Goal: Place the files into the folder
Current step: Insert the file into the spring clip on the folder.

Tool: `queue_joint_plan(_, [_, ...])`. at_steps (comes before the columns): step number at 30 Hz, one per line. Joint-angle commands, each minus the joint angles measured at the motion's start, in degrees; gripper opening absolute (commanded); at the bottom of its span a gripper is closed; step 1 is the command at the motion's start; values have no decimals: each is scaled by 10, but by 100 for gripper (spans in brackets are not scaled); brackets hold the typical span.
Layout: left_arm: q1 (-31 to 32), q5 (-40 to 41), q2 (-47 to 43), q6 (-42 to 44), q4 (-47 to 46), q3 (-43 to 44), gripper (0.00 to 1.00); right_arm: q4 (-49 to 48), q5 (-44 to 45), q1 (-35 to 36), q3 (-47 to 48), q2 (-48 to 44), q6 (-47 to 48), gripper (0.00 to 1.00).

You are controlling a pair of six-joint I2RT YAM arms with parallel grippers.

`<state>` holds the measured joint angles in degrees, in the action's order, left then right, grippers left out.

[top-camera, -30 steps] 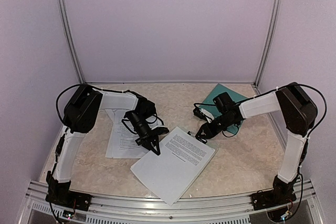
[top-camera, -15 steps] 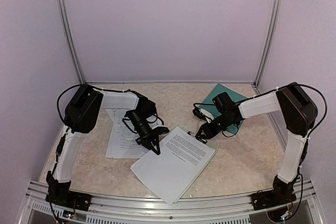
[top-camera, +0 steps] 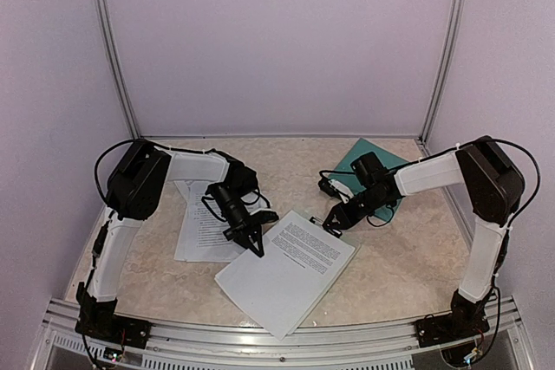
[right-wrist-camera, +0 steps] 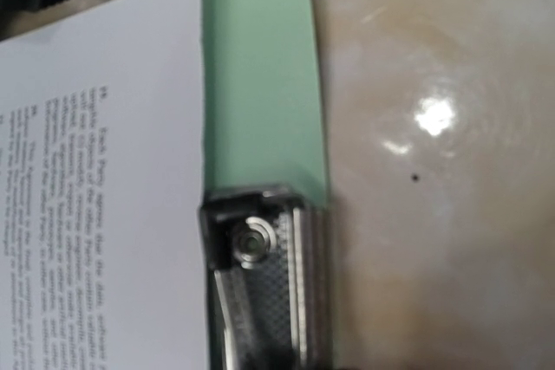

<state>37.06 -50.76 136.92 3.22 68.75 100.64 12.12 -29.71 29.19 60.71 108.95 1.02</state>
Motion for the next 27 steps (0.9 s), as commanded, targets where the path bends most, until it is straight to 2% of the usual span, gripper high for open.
queue_joint_plan(1, [-1,4,11,0,-4,-9,0,27,13,1,-10,17,-6,0])
queue_joint_plan(27, [-6,0,-4,-16,38,37,0,31,34,2,-7,16,-3,0])
